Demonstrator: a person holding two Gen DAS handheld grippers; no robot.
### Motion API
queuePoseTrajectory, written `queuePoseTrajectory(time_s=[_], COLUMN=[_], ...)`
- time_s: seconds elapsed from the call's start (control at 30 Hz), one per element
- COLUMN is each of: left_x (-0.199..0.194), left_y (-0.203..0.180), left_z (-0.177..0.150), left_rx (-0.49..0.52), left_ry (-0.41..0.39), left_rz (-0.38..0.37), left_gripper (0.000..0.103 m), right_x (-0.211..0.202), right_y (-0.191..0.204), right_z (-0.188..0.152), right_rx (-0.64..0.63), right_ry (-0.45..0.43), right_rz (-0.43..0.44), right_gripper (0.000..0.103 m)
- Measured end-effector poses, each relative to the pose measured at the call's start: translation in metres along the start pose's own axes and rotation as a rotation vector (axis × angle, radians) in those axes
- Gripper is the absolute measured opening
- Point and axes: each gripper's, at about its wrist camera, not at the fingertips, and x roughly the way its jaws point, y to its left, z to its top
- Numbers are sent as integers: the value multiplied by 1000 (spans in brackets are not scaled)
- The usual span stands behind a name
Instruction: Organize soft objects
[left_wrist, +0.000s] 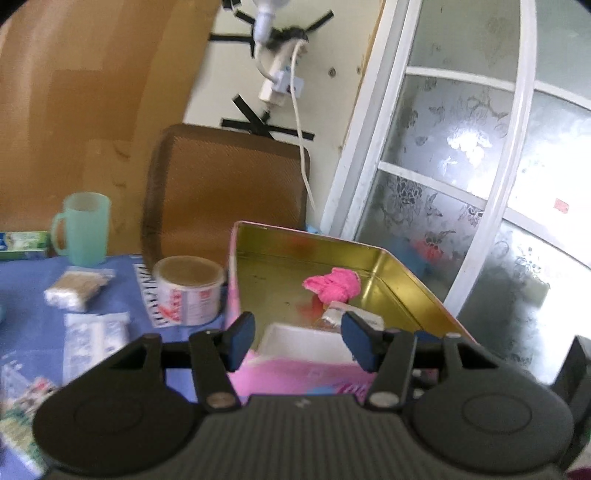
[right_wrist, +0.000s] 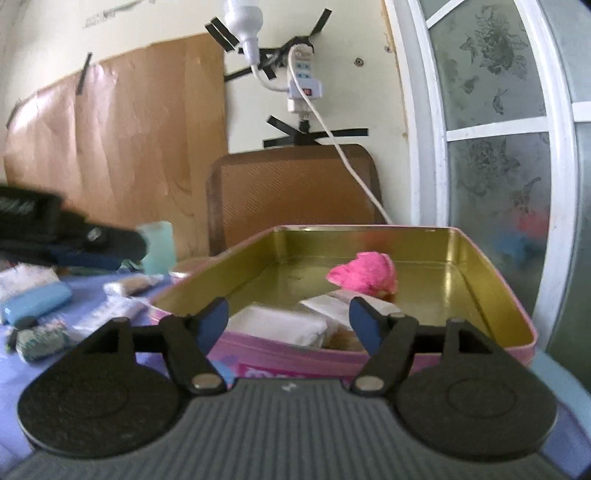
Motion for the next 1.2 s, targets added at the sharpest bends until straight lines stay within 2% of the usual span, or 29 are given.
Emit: queuePoseTrajectory(time_s=[0.1, 0.27, 0.37, 0.5, 0.6, 0.7, 0.77, 0.9, 1.03, 1.2], left_x=[-28, -72, -93, -111, -117, -108, -98, -72, -45, -58], left_y=[14, 56, 89, 139, 169, 191, 199, 204, 204, 198], left_z=[-13, -38, -51, -64, -70, -69, -67, -58, -50, -52], left_rx=[6, -58, -108, -227, -321, -414, -448, -443, -433, -439], left_ry=[-31, -62, -71, -72, -72, -38, -17, 9, 30, -5], left_rz=[40, 141, 242, 365, 396, 400, 386, 341, 305, 300], left_gripper=[56, 56, 56, 56, 56, 60, 60, 61, 62, 62], right_x=[-2, -4, 3, 19, 29, 39, 48, 51, 49, 47], right_y=[14, 51, 80, 117, 137, 148, 149, 134, 134, 136], right_z=[3, 0, -9, -22, -26, -24, -25, -25, -27, -27], right_rx=[-2, -24, -71, -125, -145, -156, -136, -36, -20, -42], right_ry=[-16, -13, 36, 120, 160, 178, 235, 251, 256, 251], right_rz=[52, 182, 269, 358, 395, 415, 424, 434, 430, 438], right_gripper=[67, 61, 61, 61, 61, 61, 61, 61, 61, 62])
